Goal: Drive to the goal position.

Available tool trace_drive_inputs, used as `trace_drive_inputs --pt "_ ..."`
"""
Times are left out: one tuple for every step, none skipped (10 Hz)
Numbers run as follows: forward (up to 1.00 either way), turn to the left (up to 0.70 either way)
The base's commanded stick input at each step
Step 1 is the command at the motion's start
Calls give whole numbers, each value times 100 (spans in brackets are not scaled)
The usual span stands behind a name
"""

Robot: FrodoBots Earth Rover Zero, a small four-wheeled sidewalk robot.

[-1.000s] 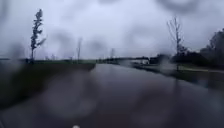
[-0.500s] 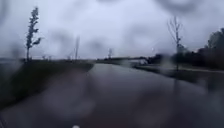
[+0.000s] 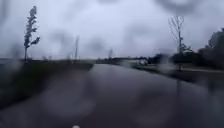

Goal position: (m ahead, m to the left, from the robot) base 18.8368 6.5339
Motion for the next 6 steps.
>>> trace_drive_inputs --pt "70 0" --pt "70 0" --pt "70 0" --pt "70 0" --pt "70 0" --pt "70 0"
